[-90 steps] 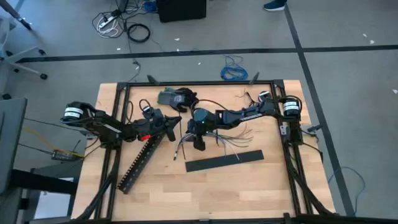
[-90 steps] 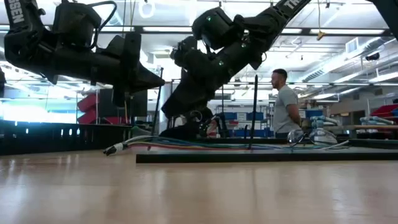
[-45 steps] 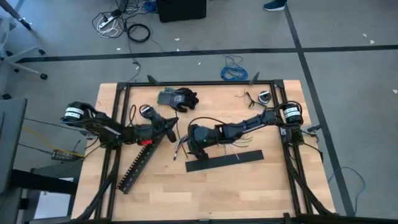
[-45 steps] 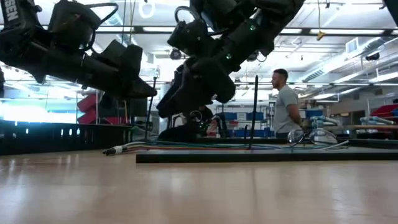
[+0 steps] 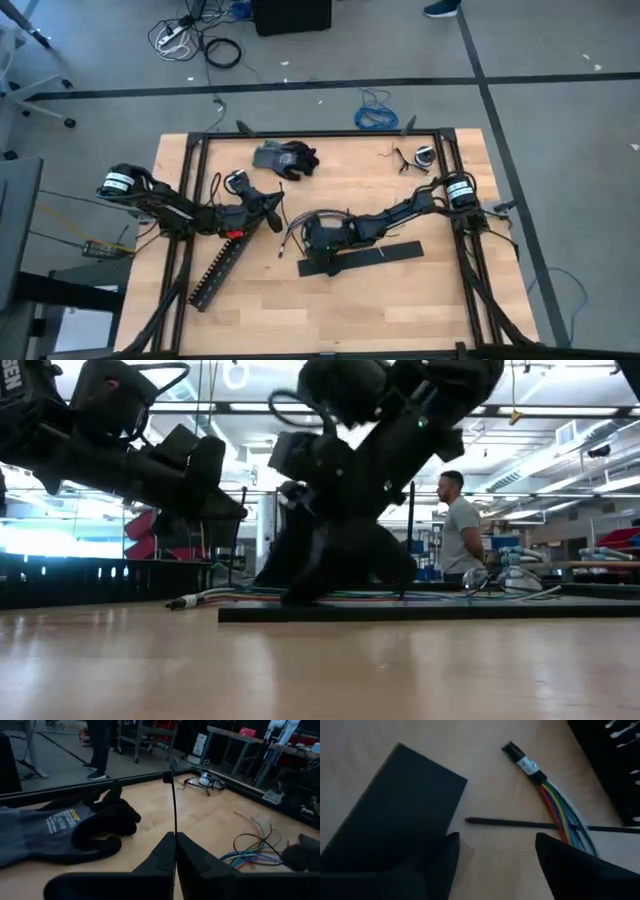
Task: Ziptie cables
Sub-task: Wrap the other black zip tie on the cable wires
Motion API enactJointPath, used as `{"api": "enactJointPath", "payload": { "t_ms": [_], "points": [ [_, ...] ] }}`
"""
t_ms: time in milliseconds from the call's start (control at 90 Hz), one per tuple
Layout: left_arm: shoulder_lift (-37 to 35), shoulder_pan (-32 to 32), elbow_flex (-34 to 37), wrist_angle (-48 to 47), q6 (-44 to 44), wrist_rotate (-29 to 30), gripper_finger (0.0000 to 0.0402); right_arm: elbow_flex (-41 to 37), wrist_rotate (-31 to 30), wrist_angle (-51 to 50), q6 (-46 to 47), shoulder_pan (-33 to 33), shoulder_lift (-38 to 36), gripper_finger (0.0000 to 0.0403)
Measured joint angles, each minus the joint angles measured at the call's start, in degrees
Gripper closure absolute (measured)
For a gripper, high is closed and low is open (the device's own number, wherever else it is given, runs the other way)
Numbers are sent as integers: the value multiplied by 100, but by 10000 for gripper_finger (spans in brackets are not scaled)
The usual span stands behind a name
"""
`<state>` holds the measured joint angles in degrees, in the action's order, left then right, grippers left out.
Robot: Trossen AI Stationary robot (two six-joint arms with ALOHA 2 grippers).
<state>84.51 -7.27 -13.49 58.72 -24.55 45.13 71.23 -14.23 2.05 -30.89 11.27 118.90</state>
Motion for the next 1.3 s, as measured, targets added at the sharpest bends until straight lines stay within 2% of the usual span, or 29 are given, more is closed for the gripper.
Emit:
{"api": "enactJointPath", "payload": {
  "t_ms": [156, 422, 789, 1178, 1300],
  "points": [
    [0, 0, 4, -58, -58, -12, 402, 0, 8, 101, 61, 22, 3, 142],
    [0, -75, 2, -83, -163, -95, 402, -10, 205, 313, -348, 75, 22, 142],
    [0, -119, 2, -245, -285, -62, 402, -17, 724, 617, -326, 117, 36, 163],
    [0, -253, 2, -342, -296, -48, 402, 0, 663, 807, -283, 65, 266, 189],
    [0, -256, 2, -346, -296, -42, 401, 2, 336, 830, -217, 151, 242, 192]
  ]
}}
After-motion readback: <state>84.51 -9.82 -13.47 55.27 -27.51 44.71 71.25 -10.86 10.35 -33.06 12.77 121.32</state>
